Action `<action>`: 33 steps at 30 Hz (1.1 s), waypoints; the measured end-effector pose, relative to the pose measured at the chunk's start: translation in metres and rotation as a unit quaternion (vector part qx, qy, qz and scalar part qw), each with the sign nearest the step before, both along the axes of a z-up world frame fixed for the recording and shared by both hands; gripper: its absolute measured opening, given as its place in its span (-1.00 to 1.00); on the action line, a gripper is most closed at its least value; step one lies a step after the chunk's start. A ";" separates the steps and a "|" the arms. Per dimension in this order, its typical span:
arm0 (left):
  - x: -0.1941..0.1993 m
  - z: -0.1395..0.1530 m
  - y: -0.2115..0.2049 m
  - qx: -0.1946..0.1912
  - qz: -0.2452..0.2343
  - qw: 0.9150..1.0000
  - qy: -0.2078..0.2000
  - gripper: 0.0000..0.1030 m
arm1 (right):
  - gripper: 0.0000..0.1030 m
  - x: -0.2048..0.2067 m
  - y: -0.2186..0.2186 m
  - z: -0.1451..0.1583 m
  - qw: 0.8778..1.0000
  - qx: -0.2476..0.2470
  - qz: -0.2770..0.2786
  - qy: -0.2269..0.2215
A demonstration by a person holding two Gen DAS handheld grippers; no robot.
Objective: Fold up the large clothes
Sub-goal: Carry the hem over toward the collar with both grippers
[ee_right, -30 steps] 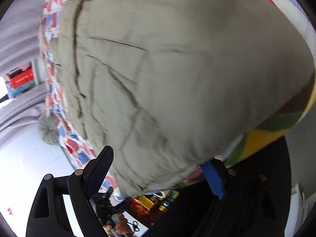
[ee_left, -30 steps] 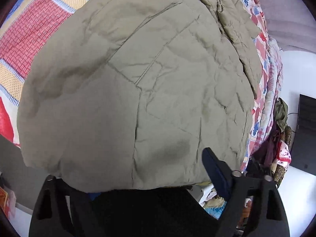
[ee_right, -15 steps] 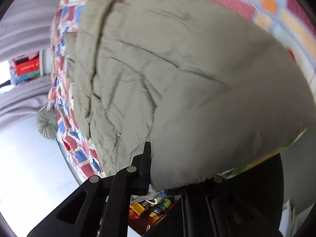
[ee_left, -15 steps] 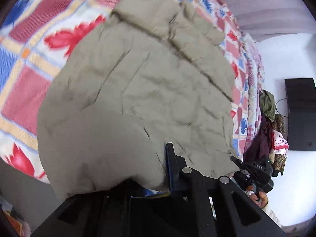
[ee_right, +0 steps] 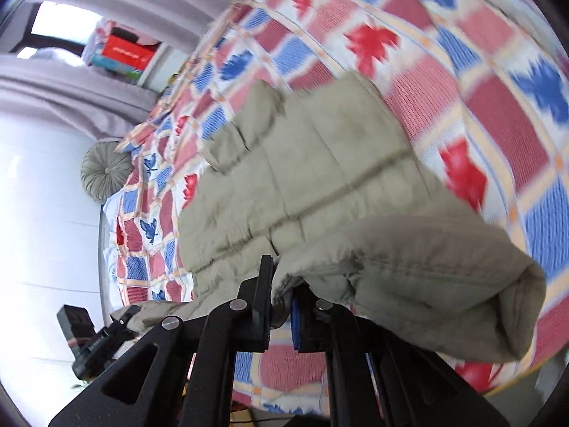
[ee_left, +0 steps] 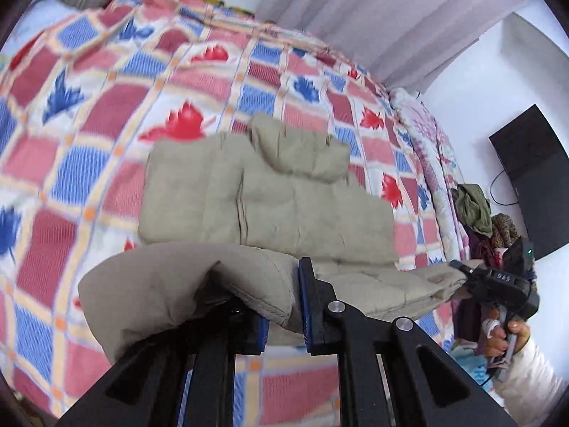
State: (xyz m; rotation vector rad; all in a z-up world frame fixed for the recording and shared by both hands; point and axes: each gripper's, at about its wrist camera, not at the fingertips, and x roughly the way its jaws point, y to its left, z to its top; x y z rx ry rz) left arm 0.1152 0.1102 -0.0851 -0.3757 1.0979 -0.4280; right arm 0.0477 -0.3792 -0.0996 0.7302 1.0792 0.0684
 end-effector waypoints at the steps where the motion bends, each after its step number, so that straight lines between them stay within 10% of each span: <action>1: 0.011 0.002 -0.002 0.006 0.003 1.000 -0.007 -0.69 | -0.83 0.013 0.002 0.006 1.000 -0.010 0.007 -0.007; 7: 0.088 -0.013 -0.013 0.064 0.038 0.996 -0.043 -0.69 | -0.83 0.107 0.009 0.021 0.995 -0.074 0.039 -0.045; 13: 0.152 -0.076 -0.026 0.095 0.072 0.992 -0.033 -0.69 | -0.83 0.185 0.013 -0.031 0.993 -0.103 0.034 -0.045; 20: 0.186 -0.138 -0.042 0.134 0.093 0.986 -0.016 -0.69 | -0.83 0.219 0.001 -0.112 0.996 -0.084 -0.014 -0.013; 26: 0.185 -0.132 -0.043 0.140 0.082 0.987 -0.012 -0.66 | -0.79 0.223 -0.003 -0.125 0.997 -0.070 -0.015 -0.006; 29: 0.170 -0.113 -0.036 0.117 0.076 0.990 -0.031 0.04 | -0.60 0.217 -0.009 -0.113 0.998 -0.062 -0.010 -0.005; 31: 0.158 -0.098 -0.034 0.122 0.086 0.987 -0.053 0.88 | 0.11 0.212 -0.010 -0.099 0.998 -0.067 -0.007 -0.015; 33: 0.147 -0.081 -0.034 0.136 0.097 0.982 -0.087 0.88 | 0.50 0.203 -0.010 -0.085 0.997 -0.073 -0.006 -0.033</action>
